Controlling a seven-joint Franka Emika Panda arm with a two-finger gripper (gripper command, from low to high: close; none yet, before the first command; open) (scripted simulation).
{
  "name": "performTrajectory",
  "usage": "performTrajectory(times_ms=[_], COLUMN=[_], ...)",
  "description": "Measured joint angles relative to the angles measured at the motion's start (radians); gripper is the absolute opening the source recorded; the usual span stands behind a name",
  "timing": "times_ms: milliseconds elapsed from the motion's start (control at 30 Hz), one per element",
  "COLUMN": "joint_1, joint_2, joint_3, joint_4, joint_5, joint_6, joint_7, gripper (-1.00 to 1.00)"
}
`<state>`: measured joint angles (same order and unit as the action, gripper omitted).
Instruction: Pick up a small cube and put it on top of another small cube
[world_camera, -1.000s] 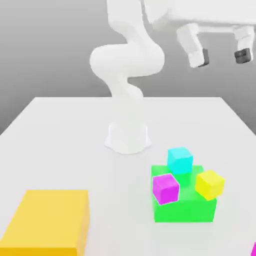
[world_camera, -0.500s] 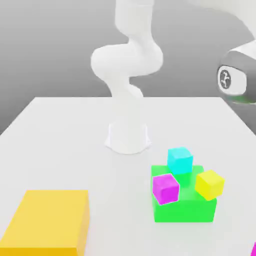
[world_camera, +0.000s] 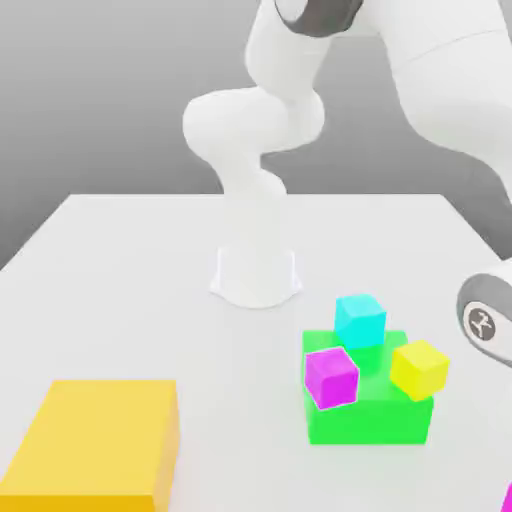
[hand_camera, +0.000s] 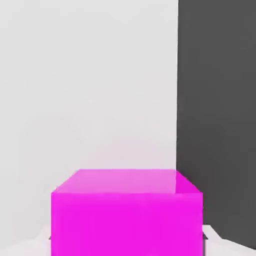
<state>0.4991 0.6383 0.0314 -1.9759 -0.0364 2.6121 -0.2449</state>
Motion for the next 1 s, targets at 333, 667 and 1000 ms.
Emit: performTrajectory(times_ms=[333, 667, 1000], joint_1=[-0.020, -0.016, -0.034], joint_2=[-0.324, -0.676, -0.712], joint_3=[0.014, 0.007, 0.025], joint_4=[-0.196, -0.483, -0.673], joint_5=[0.079, 0.099, 0.047], joint_6=[-0.140, -0.203, -0.038], joint_7=[0.030, 0.148, 0.250], gripper=[-1.00, -1.00, 1.00])
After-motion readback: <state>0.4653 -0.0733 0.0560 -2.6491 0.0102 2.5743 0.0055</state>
